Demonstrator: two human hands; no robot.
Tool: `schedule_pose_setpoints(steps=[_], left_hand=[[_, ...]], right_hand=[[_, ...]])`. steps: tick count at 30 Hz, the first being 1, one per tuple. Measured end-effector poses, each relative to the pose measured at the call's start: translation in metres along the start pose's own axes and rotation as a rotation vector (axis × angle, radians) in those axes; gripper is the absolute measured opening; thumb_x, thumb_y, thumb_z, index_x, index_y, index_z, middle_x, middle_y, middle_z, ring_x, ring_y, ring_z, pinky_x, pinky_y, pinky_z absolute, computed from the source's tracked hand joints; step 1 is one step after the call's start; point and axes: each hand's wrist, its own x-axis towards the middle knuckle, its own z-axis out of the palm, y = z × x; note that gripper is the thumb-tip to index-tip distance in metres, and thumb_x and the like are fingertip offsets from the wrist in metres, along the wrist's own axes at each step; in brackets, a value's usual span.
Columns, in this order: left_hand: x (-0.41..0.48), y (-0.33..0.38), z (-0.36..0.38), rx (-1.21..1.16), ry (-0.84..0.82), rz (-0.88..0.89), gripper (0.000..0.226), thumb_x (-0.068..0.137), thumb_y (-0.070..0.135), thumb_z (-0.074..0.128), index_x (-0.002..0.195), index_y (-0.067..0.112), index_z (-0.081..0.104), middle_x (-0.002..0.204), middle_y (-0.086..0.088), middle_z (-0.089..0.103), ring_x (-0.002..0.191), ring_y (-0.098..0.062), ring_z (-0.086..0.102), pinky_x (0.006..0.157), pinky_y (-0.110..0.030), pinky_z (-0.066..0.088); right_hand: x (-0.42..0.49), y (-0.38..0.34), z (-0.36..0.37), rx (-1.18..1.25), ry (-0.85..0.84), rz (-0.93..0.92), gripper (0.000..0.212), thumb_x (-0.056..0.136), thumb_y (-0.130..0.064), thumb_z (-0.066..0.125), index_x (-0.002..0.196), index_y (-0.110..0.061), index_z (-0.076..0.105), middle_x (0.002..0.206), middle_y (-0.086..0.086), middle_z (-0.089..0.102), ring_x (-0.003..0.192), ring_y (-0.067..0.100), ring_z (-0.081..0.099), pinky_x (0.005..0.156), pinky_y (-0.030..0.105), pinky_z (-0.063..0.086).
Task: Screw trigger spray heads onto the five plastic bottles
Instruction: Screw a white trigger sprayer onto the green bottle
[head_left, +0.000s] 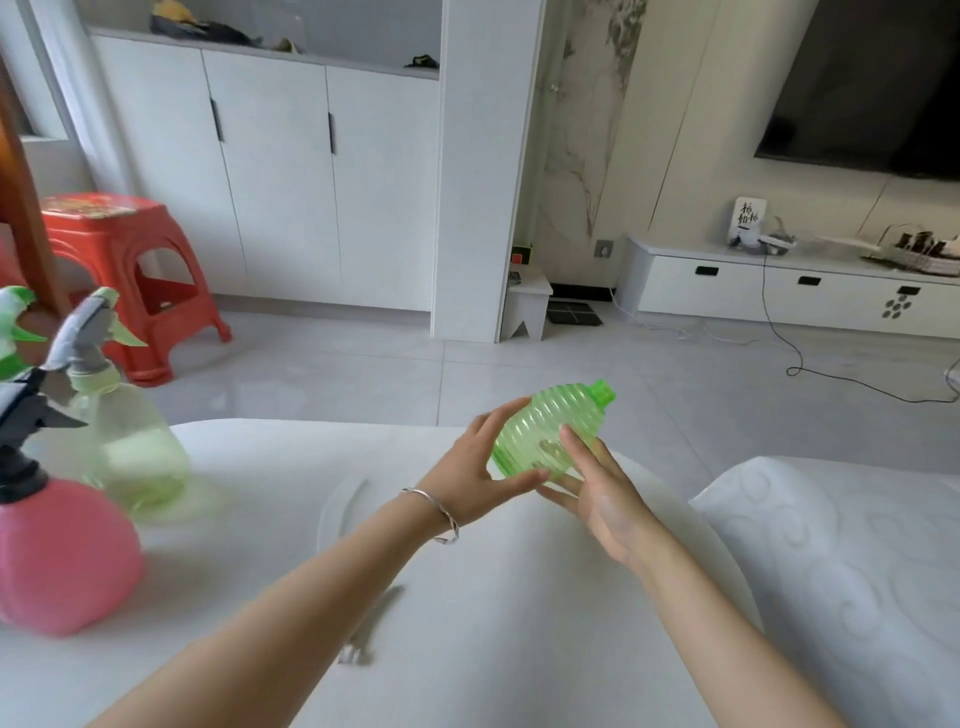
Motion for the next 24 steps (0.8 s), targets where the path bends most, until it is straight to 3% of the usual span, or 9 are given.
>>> schedule_pose_setpoints(steps=[4, 8, 13, 16, 20, 24], left_hand=[[-0.033, -0.001, -0.036, -0.041, 0.153, 0.038, 0.074, 0.069, 0.045, 0.079, 0.131, 0.046, 0.038, 0.135, 0.011, 0.048, 0.125, 0.002, 0.042, 0.095, 0.001, 0.029], [-0.076, -0.011, -0.078, -0.051, 0.308, -0.010, 0.072, 0.062, 0.048, 0.080, 0.123, 0.044, 0.043, 0.123, 0.024, 0.051, 0.114, 0.014, 0.045, 0.082, 0.006, 0.032], [-0.128, -0.036, -0.121, -0.078, 0.451, -0.139, 0.072, 0.065, 0.033, 0.083, 0.125, 0.026, 0.045, 0.120, 0.014, 0.051, 0.108, -0.005, 0.051, 0.076, 0.006, 0.035], [-0.155, -0.051, -0.134, -0.082, 0.480, -0.205, 0.070, 0.068, 0.028, 0.082, 0.125, 0.026, 0.042, 0.126, 0.009, 0.048, 0.114, -0.008, 0.047, 0.079, 0.002, 0.036], [-0.173, -0.065, -0.135, -0.104, 0.512, -0.267, 0.074, 0.070, 0.028, 0.081, 0.132, 0.022, 0.039, 0.133, 0.005, 0.045, 0.120, -0.010, 0.044, 0.096, -0.022, 0.033], [-0.170, -0.067, -0.135, -0.103, 0.506, -0.247, 0.079, 0.071, 0.030, 0.080, 0.136, 0.021, 0.037, 0.134, 0.008, 0.042, 0.122, -0.007, 0.040, 0.098, -0.022, 0.029]], right_hand=[[-0.019, -0.008, 0.042, 0.007, -0.146, 0.090, 0.065, 0.074, -0.048, 0.065, 0.129, -0.021, 0.048, 0.131, 0.004, 0.057, 0.110, 0.025, 0.064, 0.101, 0.046, 0.047], [-0.041, 0.000, 0.081, -0.139, -0.223, 0.071, 0.065, 0.073, -0.049, 0.064, 0.128, -0.019, 0.047, 0.127, 0.001, 0.060, 0.111, 0.017, 0.064, 0.097, 0.037, 0.050], [-0.056, 0.028, 0.110, -0.448, -0.306, 0.031, 0.044, 0.080, -0.034, 0.070, 0.120, -0.030, 0.051, 0.127, -0.006, 0.059, 0.116, 0.005, 0.056, 0.097, 0.023, 0.044], [-0.061, 0.051, 0.124, -0.658, -0.352, -0.019, 0.049, 0.074, -0.039, 0.075, 0.117, -0.034, 0.051, 0.126, -0.012, 0.056, 0.122, 0.003, 0.048, 0.098, 0.018, 0.035], [-0.065, 0.073, 0.138, -0.826, -0.416, -0.029, 0.067, 0.067, -0.045, 0.078, 0.125, -0.036, 0.046, 0.130, -0.015, 0.052, 0.124, -0.002, 0.043, 0.101, 0.020, 0.035], [-0.070, 0.086, 0.142, -1.040, -0.448, -0.150, 0.078, 0.067, -0.040, 0.079, 0.134, -0.032, 0.039, 0.129, -0.010, 0.054, 0.117, 0.006, 0.050, 0.100, 0.021, 0.038]])
